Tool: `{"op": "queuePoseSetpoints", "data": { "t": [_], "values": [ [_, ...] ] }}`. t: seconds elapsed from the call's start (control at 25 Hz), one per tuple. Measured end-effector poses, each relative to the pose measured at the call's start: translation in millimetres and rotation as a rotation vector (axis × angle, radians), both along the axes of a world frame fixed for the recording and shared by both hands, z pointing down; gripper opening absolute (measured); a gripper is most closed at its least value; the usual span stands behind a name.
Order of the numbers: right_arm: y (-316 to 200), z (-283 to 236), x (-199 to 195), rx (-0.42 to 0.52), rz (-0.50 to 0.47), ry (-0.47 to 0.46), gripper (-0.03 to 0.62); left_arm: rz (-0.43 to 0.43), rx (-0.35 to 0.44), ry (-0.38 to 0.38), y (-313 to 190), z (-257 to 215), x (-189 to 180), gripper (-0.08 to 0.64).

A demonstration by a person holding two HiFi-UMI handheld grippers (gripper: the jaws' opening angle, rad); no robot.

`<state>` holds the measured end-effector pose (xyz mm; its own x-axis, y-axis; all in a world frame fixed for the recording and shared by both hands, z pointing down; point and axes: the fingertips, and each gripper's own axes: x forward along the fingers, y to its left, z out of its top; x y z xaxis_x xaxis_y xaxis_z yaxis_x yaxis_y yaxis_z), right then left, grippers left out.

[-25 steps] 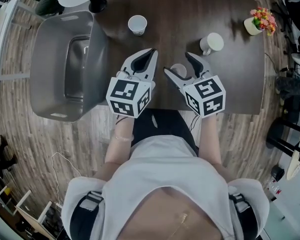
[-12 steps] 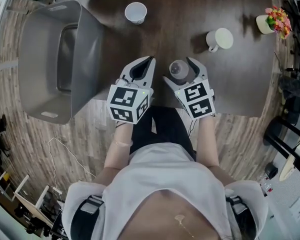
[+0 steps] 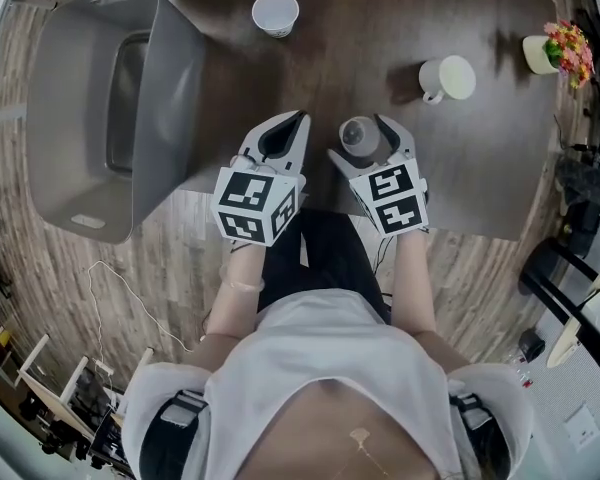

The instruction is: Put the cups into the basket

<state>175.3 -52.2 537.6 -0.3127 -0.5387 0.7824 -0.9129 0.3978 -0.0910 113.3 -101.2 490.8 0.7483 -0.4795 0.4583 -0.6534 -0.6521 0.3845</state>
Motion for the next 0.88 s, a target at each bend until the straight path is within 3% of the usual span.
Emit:
{"op": "queuePoseSetpoints", "data": {
  "t": [0.2, 0.28, 0.32, 0.44, 0.88],
  "values": [
    [-2, 6, -2, -0.003, -0.023, 0.008, 0.387, -0.002, -0.003, -0.009, 3, 4, 1, 0.009],
    [0, 9, -3, -0.015, -0.068, 0.037, 0.378, -0.006, 0.004, -0.008, 3, 1, 1, 0.009],
    [0, 10, -3, -0.016, -0.086, 0.056, 0.343, -0.009, 0.007, -0.008, 3, 0, 1, 0.009],
    [-7, 1, -1, 0.018, -0.101, 0.098, 0.341, -0.016, 0.017, -0.007, 0, -5, -2, 0.009],
    [-24, -31, -14, 0.064, -0.101, 0.018, 0.339, -0.024, 0.086, -0.007, -13, -31, -8, 0.009]
  ]
}}
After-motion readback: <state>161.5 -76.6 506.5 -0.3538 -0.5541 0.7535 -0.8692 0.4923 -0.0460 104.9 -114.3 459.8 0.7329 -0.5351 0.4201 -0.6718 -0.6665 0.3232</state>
